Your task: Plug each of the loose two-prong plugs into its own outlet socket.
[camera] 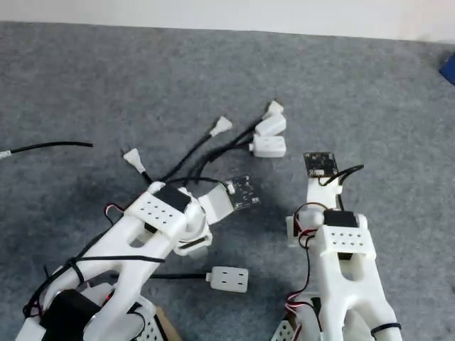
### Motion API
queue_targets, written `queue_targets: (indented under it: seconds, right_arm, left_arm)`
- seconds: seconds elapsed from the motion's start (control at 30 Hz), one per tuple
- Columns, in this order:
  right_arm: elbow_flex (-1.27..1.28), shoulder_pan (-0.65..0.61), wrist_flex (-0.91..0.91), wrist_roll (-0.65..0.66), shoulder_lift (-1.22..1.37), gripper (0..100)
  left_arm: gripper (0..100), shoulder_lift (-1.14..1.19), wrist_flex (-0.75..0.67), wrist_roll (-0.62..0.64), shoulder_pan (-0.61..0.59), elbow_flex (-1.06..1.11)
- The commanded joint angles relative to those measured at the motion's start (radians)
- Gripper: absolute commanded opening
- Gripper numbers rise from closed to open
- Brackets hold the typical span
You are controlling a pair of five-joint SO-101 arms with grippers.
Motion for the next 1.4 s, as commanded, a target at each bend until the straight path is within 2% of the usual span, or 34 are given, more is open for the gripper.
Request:
queue_targets:
  seconds: [0.0, 0.13, 0.3, 0.43, 0.6, 0.7, 0.87, 1.3, 1.37]
  right_arm:
    - [-0.005, 0.007, -0.015, 0.014, -0.018, 41.4]
    - [-0.005, 0.007, -0.015, 0.014, -0.018, 41.4]
    - [-0.005, 0.007, -0.015, 0.011, -0.016, 41.4]
    - [-0.005, 0.007, -0.015, 0.011, -0.016, 41.4]
    - [-0.005, 0.007, -0.015, 0.011, -0.016, 41.4]
    - [-0.005, 0.007, -0.015, 0.012, -0.016, 41.4]
    - [-0.005, 0.007, -0.015, 0.012, -0.016, 41.4]
    - [-0.004, 0.007, -0.013, 0.012, -0.016, 41.4]
    - [-0.004, 0.007, -0.013, 0.012, -0.016, 41.4]
  left_arm:
    - [23, -0.114, 0.048, -0.011, 0.008, -0.002]
    - [23, -0.340, 0.167, -0.008, 0.062, 0.031]
    - [23, -0.604, 0.213, 0.037, 0.268, 0.151]
    - [23, -0.687, 0.213, 0.063, 0.410, 0.213]
    - [23, -0.688, 0.195, 0.051, 0.429, 0.239]
    - [23, -0.687, 0.130, 0.040, 0.429, 0.285]
    - [23, -0.587, 0.034, 0.040, 0.424, 0.303]
    - [23, -0.048, -0.147, 0.037, 0.423, 0.151]
    - [18, -0.018, -0.173, 0.037, 0.421, 0.150]
